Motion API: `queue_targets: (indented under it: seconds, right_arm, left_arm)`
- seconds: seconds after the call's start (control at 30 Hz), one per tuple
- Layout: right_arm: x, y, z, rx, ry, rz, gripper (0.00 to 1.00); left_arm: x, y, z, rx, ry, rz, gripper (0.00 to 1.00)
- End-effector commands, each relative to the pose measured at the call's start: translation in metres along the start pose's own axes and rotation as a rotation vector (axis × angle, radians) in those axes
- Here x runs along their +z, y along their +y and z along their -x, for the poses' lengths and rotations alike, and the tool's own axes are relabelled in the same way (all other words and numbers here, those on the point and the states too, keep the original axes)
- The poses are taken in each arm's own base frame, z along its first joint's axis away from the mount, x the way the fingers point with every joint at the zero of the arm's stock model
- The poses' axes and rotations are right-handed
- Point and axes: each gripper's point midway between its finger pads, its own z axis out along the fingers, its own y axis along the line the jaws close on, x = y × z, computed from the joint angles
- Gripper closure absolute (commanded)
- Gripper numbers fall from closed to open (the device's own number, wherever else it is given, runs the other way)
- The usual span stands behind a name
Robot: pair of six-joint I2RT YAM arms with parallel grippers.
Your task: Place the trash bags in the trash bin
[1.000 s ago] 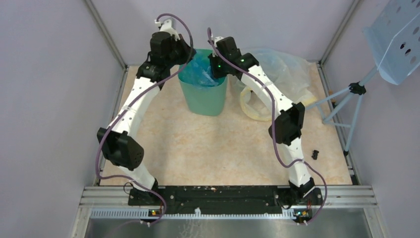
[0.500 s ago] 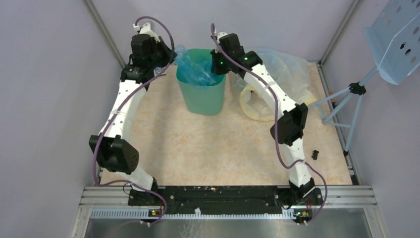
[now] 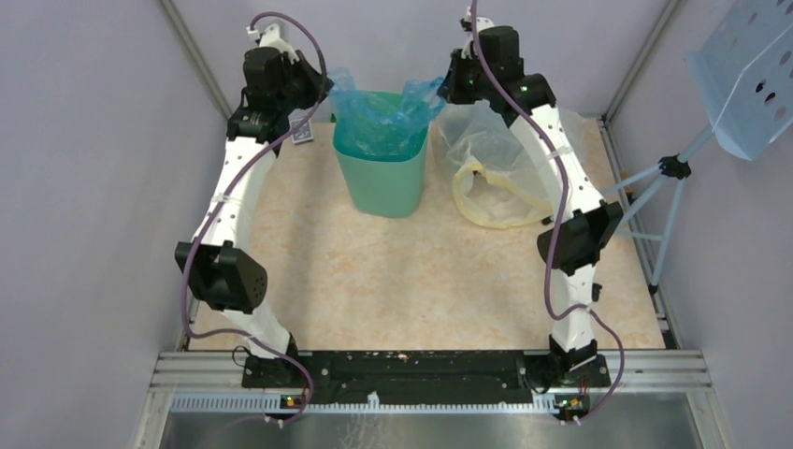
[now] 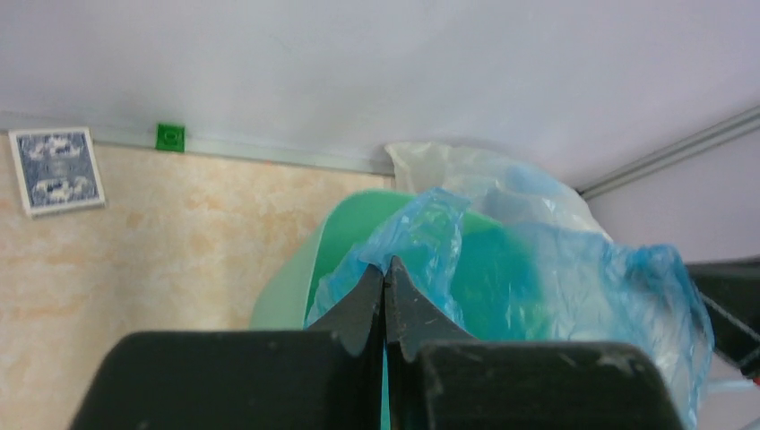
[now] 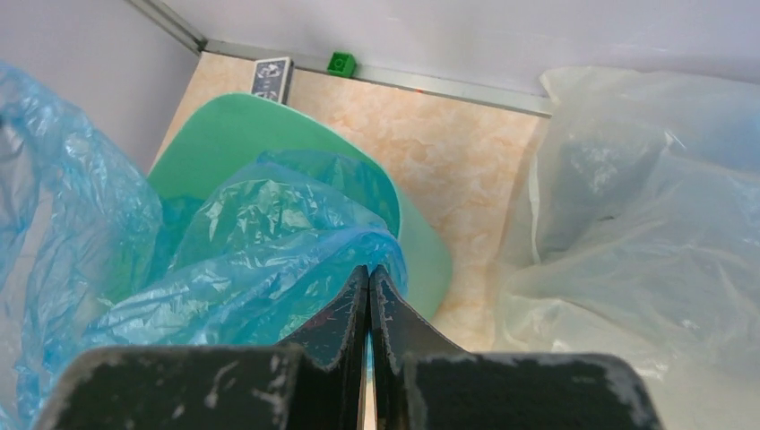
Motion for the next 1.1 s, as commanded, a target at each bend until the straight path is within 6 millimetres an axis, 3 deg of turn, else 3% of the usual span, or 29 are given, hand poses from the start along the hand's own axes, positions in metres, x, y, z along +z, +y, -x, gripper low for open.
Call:
queue_targets:
  seconds: [0.0,0.07,0.17,0.3,0.53,0.77,0.97,1.07]
  right_arm:
    - [0.004,0.001,0.022,0.035,-0.056,0.04,1.0]
    - [0.007,-0.005,0.02,0.048,-0.047,0.039,1.0]
    - [0.008,-0.006,0.008,0.046,-0.007,0.055,1.0]
    - [0.005,-0.002,-0.02,0.058,0.062,0.096,1.0]
    - [-0.027,0.001,-0.027,0.04,0.062,0.1,1.0]
    - [-0.046,0.001,-0.056,0.057,0.083,0.118,1.0]
    - [-0.042,0.011,-0.074,0.065,0.129,0.174,1.0]
    - [-0.036,0.012,-0.082,0.066,0.142,0.178,1.0]
  left_arm:
    - [0.025,-0.008,0.029,0.001,-0.053,-0.055,1.0]
    - [0.034,-0.01,0.026,-0.019,-0.04,-0.081,1.0]
    - [0.04,-0.004,0.002,-0.061,0.002,-0.097,1.0]
    - [0.025,0.01,-0.028,-0.101,0.003,-0.087,1.0]
    - [-0.034,0.006,-0.008,-0.064,-0.089,-0.039,1.0]
    - [-0.069,0.013,-0.019,-0.062,-0.091,-0.007,1.0]
    - [-0.08,0.042,-0.029,-0.073,-0.087,0.074,1.0]
    - [-0.086,0.068,-0.04,-0.097,-0.086,0.158,1.0]
